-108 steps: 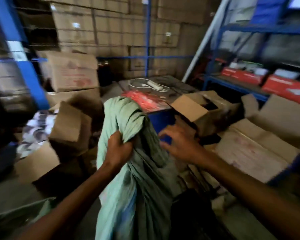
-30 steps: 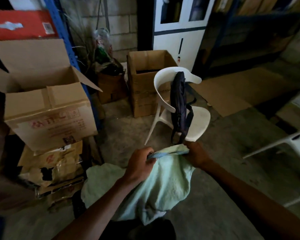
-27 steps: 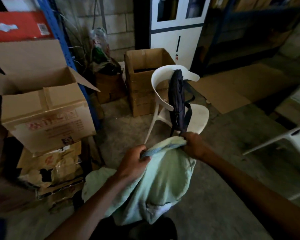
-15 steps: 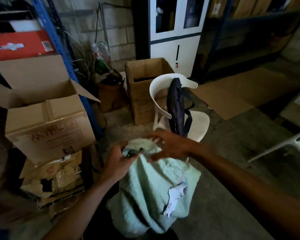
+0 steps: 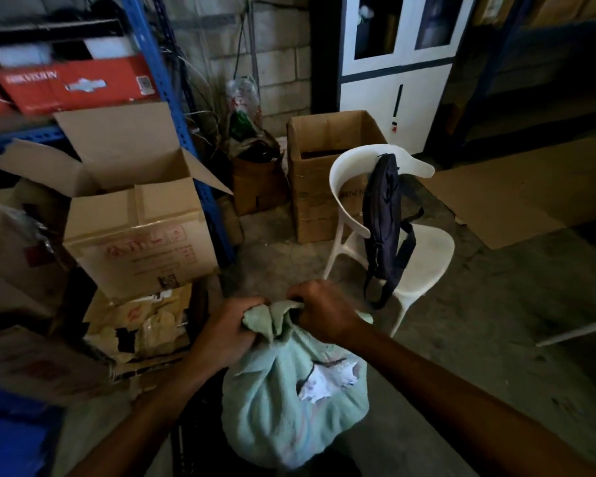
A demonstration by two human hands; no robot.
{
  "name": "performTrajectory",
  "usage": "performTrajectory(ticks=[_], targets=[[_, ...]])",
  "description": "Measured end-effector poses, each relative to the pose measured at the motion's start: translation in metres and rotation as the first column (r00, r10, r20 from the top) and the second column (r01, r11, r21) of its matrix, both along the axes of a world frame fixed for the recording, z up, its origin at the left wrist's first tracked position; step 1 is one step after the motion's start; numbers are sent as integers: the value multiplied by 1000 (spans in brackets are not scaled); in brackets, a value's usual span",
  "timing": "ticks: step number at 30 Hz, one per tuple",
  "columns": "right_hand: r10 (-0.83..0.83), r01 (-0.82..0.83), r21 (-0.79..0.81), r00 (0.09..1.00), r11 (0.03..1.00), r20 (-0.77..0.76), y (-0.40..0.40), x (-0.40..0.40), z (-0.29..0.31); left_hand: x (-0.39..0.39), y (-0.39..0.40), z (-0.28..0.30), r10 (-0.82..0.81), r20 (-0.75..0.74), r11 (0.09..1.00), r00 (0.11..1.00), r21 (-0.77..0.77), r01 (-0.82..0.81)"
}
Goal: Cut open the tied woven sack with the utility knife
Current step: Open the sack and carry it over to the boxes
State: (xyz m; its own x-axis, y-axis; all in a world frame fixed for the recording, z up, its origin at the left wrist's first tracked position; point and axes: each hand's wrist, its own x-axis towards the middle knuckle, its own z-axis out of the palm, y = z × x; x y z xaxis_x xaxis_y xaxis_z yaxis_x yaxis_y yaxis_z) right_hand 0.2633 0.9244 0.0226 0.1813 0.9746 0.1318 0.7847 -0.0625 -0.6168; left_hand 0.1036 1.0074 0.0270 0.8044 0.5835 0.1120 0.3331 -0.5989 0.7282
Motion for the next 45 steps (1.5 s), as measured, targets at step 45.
performTrajectory(ticks=[45], targets=[[-81, 101, -97, 978, 990, 192, 22, -51, -62, -84, 54, -6, 544, 130, 827, 829, -251, -503]])
